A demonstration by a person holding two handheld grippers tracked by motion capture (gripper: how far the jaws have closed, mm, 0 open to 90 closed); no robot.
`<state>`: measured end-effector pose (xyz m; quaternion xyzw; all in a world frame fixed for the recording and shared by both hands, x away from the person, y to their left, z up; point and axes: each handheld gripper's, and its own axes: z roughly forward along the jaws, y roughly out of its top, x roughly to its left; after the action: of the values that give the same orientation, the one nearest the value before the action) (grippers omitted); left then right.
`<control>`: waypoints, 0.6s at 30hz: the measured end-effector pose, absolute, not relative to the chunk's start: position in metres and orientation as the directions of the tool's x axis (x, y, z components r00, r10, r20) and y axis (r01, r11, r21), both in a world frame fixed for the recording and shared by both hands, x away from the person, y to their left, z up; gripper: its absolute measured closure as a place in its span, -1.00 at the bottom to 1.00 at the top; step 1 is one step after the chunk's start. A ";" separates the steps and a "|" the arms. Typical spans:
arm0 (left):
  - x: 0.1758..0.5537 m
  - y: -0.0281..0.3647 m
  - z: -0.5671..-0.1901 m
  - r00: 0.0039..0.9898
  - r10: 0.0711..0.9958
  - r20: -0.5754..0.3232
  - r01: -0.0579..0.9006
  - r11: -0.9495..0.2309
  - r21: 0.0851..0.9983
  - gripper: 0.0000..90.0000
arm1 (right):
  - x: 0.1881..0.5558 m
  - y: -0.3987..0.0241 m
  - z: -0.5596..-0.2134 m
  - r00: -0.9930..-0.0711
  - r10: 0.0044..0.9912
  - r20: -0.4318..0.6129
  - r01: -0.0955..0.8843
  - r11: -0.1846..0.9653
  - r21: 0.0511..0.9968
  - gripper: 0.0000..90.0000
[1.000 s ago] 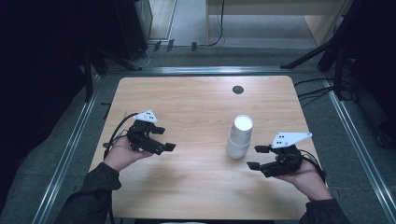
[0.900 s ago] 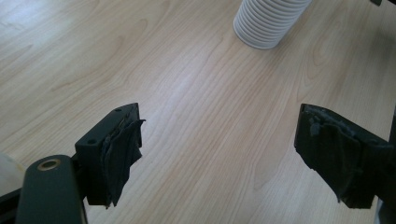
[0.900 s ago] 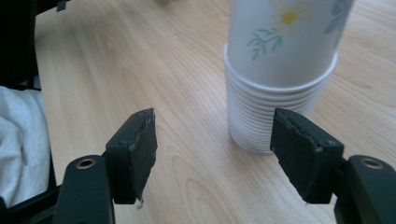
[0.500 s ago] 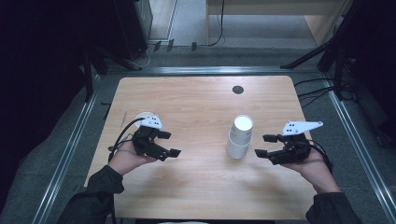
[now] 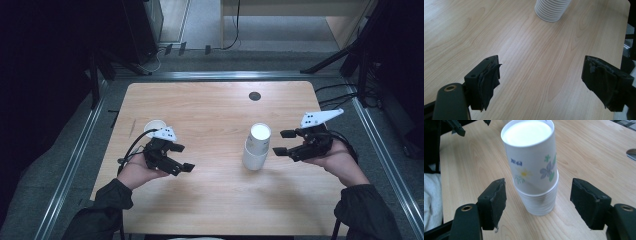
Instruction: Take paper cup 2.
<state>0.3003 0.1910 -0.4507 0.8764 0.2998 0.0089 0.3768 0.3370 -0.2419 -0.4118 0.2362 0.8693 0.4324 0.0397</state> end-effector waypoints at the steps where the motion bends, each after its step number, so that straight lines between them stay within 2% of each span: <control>1: 0.300 0.191 -0.451 0.821 0.532 -0.208 0.517 -0.538 0.665 -0.66 | 0.339 -0.240 -0.410 -0.890 0.436 0.130 0.369 0.526 0.766 -0.38; 9: 0.300 0.192 -0.451 0.822 0.528 -0.214 0.520 -0.542 0.661 -0.66 | 0.351 -0.215 -0.401 -0.920 0.382 0.092 0.321 0.597 0.735 -0.48; 18: 0.301 0.190 -0.453 0.829 0.514 -0.220 0.516 -0.551 0.656 -0.66 | 0.357 -0.196 -0.397 -0.933 0.351 0.075 0.297 0.636 0.712 -0.48</control>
<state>0.3008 0.1900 -0.4525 0.8806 0.2925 -0.0011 0.3727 0.3574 -0.1963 -0.3971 0.1793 0.9037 0.3872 0.0352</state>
